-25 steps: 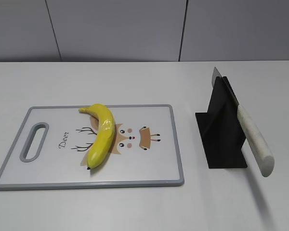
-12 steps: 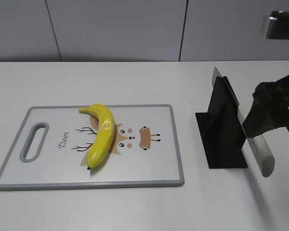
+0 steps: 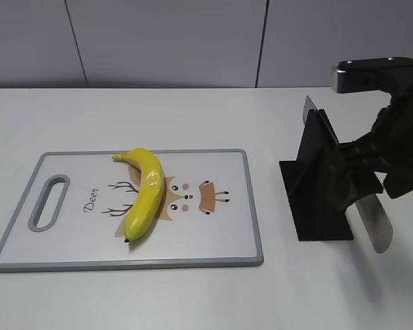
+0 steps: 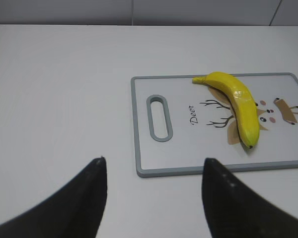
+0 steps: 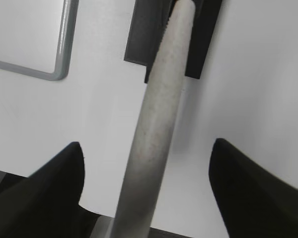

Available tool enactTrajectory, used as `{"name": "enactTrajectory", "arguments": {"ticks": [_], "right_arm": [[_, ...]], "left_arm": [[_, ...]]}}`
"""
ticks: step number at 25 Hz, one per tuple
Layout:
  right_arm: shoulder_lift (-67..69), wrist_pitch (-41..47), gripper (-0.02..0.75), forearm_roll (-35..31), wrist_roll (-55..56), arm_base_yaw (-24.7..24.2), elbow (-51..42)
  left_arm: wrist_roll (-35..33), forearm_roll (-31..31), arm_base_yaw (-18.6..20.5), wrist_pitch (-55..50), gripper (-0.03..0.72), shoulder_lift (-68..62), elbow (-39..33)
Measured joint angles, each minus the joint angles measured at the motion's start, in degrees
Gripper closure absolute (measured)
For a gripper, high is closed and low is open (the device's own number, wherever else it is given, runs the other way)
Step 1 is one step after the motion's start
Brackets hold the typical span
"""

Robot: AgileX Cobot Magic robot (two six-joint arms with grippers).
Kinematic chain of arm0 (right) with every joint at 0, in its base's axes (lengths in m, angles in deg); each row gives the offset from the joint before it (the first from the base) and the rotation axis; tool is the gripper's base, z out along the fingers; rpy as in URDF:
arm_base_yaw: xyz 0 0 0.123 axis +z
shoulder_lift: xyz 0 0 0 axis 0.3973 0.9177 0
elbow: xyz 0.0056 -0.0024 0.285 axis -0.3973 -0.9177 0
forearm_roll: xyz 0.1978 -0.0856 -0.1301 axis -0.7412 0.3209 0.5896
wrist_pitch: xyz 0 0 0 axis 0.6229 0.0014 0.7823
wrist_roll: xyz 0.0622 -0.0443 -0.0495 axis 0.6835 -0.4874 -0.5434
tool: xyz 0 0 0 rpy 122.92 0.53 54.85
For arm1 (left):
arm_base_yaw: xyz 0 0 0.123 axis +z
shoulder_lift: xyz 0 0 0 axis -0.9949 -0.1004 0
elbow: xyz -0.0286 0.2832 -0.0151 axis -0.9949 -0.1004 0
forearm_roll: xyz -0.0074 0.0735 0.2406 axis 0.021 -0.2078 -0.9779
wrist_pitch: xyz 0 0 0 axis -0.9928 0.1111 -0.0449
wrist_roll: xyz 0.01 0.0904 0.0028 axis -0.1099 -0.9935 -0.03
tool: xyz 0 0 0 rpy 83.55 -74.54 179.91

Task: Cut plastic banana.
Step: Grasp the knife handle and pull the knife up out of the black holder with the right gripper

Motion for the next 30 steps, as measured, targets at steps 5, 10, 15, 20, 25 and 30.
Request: {"name": "enactTrajectory", "arguments": {"ticks": [5, 10, 15, 20, 25, 30], "right_arm": [[3.1, -0.3, 0.155, -1.8, -0.1, 0.0, 0.0], [5.8, 0.9, 0.225, -2.0, -0.1, 0.0, 0.0], [6.8, 1.0, 0.307, -2.0, -0.1, 0.0, 0.0], [6.8, 1.0, 0.453, -2.2, -0.1, 0.0, 0.0], [6.8, 1.3, 0.533, -2.8, 1.0, -0.1, 0.0], [6.8, 1.3, 0.533, -3.5, 1.3, -0.1, 0.0]], "left_arm": [[0.0, 0.0, 0.0, 0.0, 0.102, 0.0, 0.0], [0.0, 0.0, 0.0, 0.0, 0.102, 0.0, 0.0], [0.0, 0.0, 0.0, 0.0, 0.102, 0.0, 0.0], [0.0, 0.0, 0.0, 0.0, 0.102, 0.0, 0.0], [0.0, 0.0, 0.0, 0.0, 0.104, 0.0, 0.0], [0.0, 0.0, 0.0, 0.0, 0.104, 0.0, 0.0]]}}
